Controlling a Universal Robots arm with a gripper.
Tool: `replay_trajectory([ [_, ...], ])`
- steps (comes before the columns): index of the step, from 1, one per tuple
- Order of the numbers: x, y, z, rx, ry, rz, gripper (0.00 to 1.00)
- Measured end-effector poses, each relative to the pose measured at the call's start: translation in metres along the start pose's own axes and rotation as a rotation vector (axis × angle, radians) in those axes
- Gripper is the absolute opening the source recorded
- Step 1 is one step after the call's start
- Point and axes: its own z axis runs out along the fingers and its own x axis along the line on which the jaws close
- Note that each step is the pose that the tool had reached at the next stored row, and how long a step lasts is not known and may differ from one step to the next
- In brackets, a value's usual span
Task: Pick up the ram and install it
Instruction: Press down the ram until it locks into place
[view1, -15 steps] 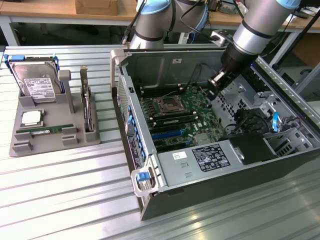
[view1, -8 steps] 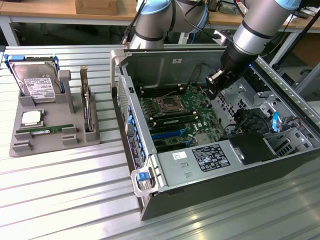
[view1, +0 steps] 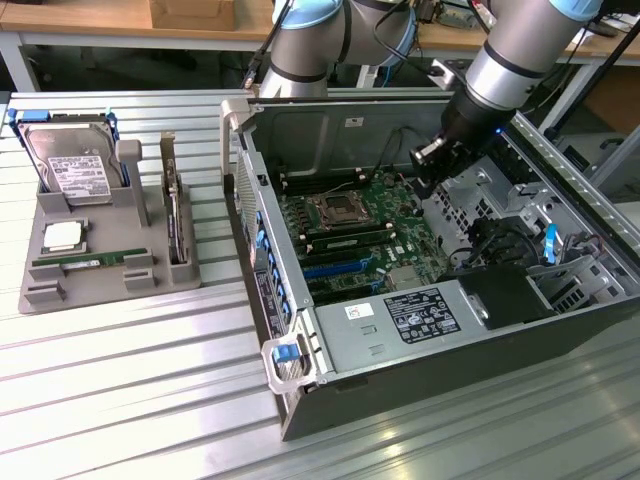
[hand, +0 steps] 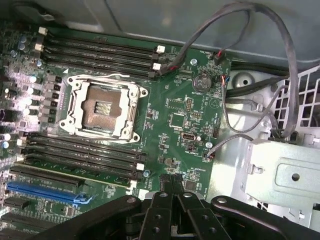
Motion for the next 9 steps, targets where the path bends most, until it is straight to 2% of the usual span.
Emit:
replay_trajectory([
  [6, 0.0, 0.0, 0.0001, -0.0071, -0.008, 0.122, 0.11],
  [9, 0.0, 0.0, 0.0001, -0.0071, -0.0081, 0.122, 0.11],
])
